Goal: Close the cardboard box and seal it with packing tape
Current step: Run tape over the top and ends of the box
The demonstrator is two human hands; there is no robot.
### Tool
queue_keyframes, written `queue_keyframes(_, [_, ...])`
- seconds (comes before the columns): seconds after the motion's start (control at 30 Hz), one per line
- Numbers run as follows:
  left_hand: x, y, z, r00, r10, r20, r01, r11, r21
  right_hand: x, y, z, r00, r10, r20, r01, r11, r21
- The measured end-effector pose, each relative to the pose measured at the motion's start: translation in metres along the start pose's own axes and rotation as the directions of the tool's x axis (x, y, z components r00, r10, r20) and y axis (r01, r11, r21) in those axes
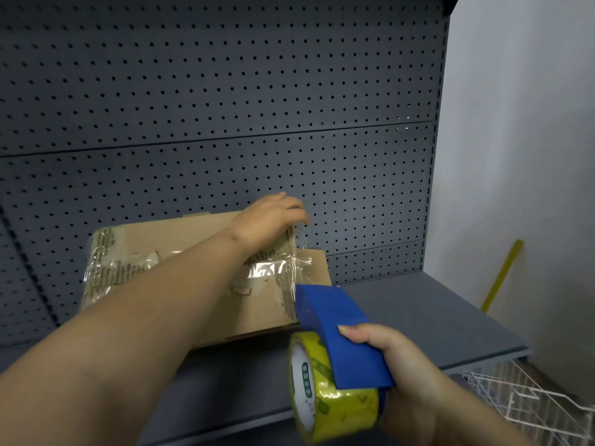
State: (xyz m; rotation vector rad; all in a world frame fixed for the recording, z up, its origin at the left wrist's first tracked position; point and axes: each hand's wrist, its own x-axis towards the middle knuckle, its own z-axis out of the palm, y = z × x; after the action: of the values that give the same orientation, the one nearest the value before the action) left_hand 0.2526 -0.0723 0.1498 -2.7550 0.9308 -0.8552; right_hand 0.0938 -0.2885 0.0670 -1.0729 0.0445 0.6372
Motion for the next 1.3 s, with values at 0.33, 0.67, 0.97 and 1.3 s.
queue_keyframes(0.33, [-0.013,0.000,-0.016,0.957,0.059,0.286,-0.115,0.976,0.185,-0.005,-0.009,0.004,1.000,0.001,-0.015,-0.001,1.000,-0.031])
queue_keyframes(0.67, [-0.033,0.027,-0.009,0.970,-0.036,0.242,0.022,0.998,0.060,-0.005,-0.014,0.004,0.998,0.022,0.054,-0.017,0.996,-0.084])
queue_keyframes(0.97, [-0.039,0.031,0.000,0.961,-0.124,0.245,0.090,0.985,0.144,-0.001,0.011,-0.002,0.993,0.010,0.119,0.008,0.989,-0.148])
queue_keyframes(1.3, [-0.035,0.032,-0.005,0.943,-0.158,0.293,0.116,0.981,0.155,-0.027,0.045,-0.037,0.972,0.209,0.104,-0.184,0.961,-0.206])
